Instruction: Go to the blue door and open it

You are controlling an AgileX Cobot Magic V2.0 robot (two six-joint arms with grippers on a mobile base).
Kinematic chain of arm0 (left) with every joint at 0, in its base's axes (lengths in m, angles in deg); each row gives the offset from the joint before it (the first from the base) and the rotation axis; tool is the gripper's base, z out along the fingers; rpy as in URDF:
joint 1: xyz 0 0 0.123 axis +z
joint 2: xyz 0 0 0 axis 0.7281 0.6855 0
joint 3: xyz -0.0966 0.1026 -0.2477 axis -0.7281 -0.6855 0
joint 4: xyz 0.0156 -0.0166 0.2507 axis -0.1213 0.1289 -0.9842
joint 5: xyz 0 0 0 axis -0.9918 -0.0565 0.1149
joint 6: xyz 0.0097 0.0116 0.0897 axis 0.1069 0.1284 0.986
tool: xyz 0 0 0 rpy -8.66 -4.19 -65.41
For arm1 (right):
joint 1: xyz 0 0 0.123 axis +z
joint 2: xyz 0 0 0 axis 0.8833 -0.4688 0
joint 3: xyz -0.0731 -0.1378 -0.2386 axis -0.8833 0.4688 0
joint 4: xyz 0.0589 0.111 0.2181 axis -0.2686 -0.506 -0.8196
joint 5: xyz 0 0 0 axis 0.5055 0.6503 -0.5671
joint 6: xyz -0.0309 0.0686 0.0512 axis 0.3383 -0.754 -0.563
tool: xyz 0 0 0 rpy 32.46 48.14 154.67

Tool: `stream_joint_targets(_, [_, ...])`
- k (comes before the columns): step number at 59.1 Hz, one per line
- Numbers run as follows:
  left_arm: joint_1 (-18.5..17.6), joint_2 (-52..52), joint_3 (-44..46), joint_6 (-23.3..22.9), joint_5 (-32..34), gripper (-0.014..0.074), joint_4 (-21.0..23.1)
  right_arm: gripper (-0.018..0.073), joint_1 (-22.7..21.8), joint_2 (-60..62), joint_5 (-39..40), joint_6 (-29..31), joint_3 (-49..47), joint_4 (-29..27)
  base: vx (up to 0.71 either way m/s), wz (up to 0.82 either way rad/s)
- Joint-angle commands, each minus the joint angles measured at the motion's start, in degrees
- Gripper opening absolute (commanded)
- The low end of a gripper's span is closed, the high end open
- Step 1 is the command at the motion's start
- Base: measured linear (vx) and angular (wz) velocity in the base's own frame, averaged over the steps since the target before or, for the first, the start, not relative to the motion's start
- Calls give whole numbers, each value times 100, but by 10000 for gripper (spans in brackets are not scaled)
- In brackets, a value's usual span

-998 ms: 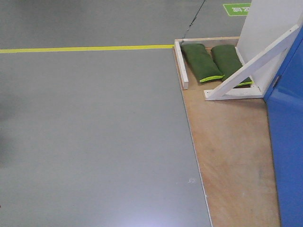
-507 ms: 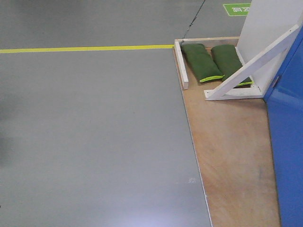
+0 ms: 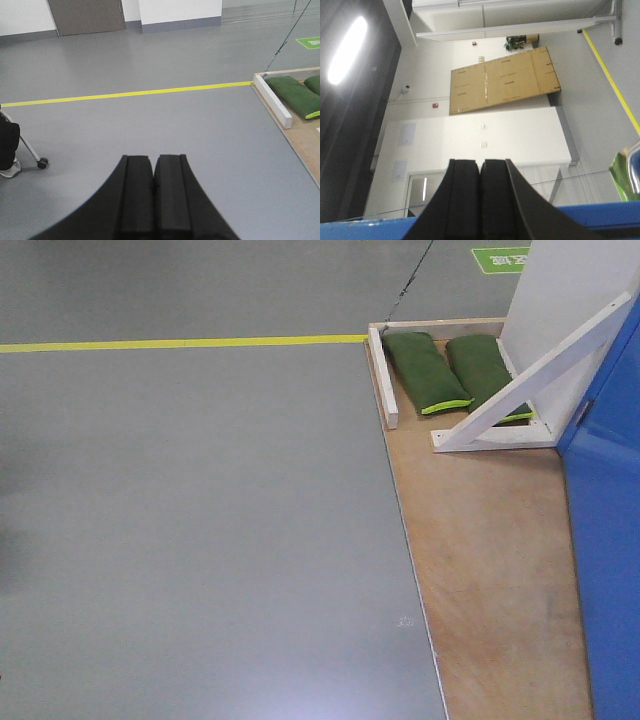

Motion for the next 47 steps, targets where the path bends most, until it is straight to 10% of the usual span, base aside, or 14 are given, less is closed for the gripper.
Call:
stream_joint_targets(1, [7, -84, -14, -13, 496, 70, 29, 2, -12, 164, -518, 28, -213, -103, 0, 0])
stream_joint_targets(47, [7, -84, -14, -13, 496, 70, 29, 2, 35, 191, -5236, 28, -213, -361, 0, -1])
